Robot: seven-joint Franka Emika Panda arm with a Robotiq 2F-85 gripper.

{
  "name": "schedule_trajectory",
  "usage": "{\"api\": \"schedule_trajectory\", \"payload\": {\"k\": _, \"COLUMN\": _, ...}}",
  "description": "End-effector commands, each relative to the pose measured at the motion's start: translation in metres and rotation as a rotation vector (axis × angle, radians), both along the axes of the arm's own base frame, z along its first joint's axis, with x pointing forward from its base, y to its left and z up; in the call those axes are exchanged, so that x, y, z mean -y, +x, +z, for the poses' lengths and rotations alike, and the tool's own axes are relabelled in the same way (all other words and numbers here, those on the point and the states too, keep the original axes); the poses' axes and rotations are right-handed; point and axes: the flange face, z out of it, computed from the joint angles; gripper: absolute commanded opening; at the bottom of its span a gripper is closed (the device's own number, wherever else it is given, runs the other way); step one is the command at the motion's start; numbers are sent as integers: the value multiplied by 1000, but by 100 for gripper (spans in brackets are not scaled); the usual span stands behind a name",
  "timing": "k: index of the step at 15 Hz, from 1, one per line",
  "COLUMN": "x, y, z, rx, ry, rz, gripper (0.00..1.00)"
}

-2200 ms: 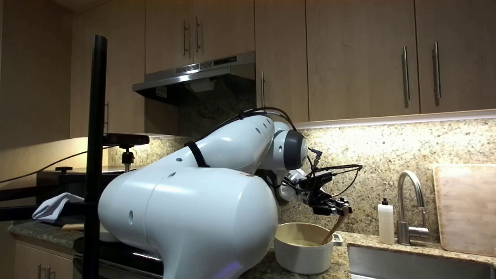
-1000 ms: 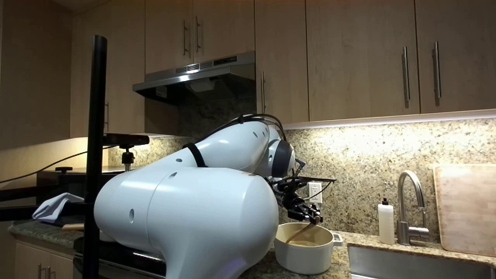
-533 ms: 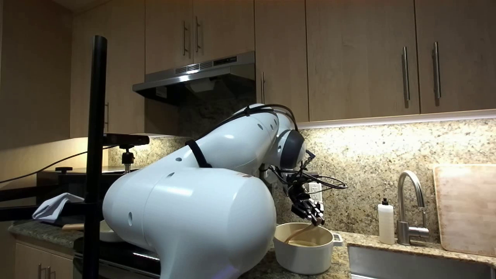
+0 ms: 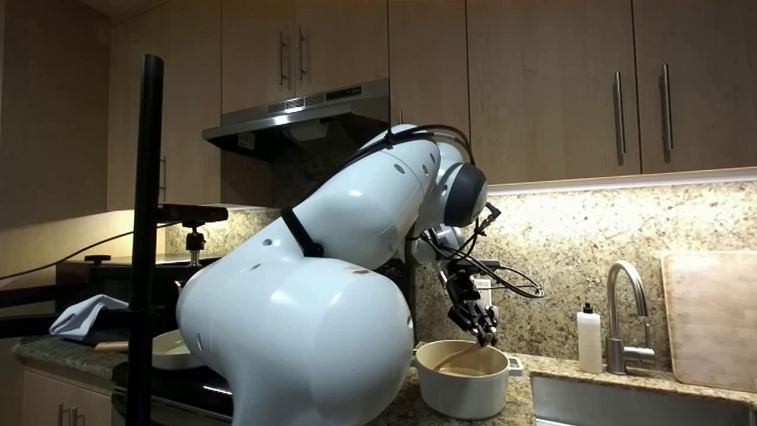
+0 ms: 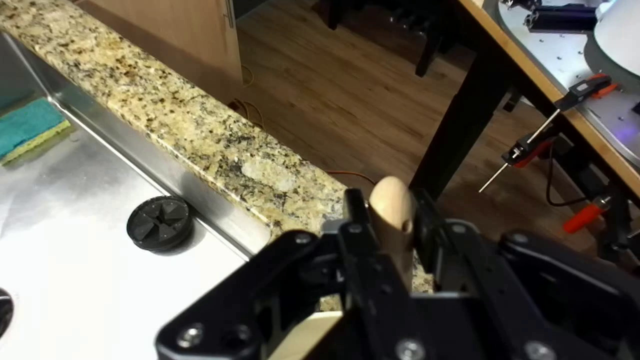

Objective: Use the wooden spoon to stir the contents in the white pot

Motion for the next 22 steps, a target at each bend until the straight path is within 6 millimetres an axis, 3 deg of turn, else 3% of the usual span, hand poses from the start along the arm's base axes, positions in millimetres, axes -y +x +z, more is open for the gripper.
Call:
{"api": "schedule_trajectory", "payload": {"k": 1, "x": 19, "y": -24, "z": 25, "rx": 0, "ry": 107, "rz": 23, "gripper": 9}}
{"api": "schedule_trajectory", "payload": {"k": 7, "x": 77, "y": -36, "z": 51, "rx": 88, "ry": 244, "rz": -69, "gripper": 9}}
{"api": "schedule_trajectory", "payload": {"k": 12, "x": 112, "y": -49, "z": 56, "rx": 176, "ry": 224, "rz": -87, "gripper": 9}}
{"api": "schedule_trajectory", "payload": {"k": 16, "x": 112, "y": -55, "z": 49, "rx": 215, "ry": 226, "rz": -82, "gripper": 10}}
{"api": "schedule_trajectory", "payload": {"k": 22, "x": 81, "y": -56, "z": 35, "rx": 247, "ry": 177, "rz": -42, "gripper": 9}}
